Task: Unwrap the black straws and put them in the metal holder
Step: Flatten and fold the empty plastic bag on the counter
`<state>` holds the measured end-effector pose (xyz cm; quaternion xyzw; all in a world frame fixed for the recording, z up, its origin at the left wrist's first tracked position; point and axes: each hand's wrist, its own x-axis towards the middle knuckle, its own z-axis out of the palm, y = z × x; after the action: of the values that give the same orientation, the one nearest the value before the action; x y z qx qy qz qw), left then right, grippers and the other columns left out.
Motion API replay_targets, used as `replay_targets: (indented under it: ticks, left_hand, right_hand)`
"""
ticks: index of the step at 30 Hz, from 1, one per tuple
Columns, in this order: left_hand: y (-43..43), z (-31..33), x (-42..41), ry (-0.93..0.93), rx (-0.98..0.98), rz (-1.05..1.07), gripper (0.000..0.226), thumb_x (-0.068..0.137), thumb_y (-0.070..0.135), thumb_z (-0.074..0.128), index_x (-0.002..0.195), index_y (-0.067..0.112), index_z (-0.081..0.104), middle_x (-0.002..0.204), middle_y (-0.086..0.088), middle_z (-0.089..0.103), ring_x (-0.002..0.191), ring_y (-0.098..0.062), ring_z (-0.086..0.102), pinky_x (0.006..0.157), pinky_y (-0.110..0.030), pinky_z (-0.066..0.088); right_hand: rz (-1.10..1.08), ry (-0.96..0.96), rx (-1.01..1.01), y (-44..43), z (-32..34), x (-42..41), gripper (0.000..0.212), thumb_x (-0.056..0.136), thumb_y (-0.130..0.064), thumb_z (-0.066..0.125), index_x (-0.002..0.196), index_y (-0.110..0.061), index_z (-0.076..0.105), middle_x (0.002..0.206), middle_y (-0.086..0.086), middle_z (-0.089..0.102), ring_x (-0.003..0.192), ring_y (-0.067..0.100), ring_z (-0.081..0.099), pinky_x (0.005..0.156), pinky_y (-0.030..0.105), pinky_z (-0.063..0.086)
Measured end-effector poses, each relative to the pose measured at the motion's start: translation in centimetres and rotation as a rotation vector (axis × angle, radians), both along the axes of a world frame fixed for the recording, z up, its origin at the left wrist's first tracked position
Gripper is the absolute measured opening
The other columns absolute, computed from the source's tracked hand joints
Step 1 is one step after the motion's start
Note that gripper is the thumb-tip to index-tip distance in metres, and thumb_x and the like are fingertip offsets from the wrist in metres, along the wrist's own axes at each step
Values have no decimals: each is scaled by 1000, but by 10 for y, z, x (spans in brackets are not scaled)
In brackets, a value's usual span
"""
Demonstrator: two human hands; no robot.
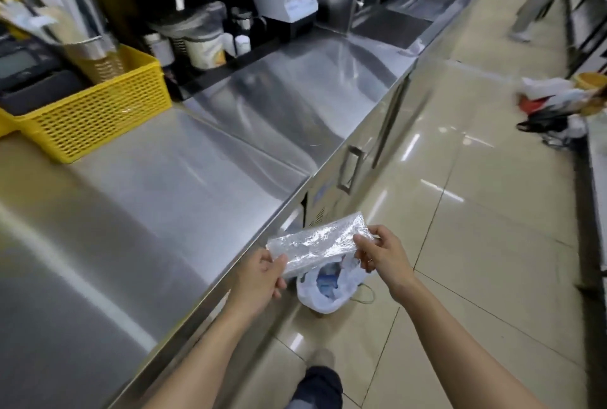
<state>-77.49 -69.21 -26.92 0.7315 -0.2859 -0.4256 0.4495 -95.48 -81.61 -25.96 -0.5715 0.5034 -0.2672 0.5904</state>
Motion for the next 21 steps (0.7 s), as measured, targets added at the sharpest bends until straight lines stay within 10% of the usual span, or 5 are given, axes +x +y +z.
replay_targets:
  ticks: [21]
  left_hand:
    - [-135, -88, -43, 214, 287, 54, 22, 86, 20, 59, 74, 6, 48, 56, -6, 52, 41, -8, 44, 43, -20, 35]
  right_hand:
    - [2, 253, 227, -139, -94, -41, 20, 89, -20, 56, 103, -8, 47, 65, 5, 58, 50, 16, 47, 42, 14, 37]
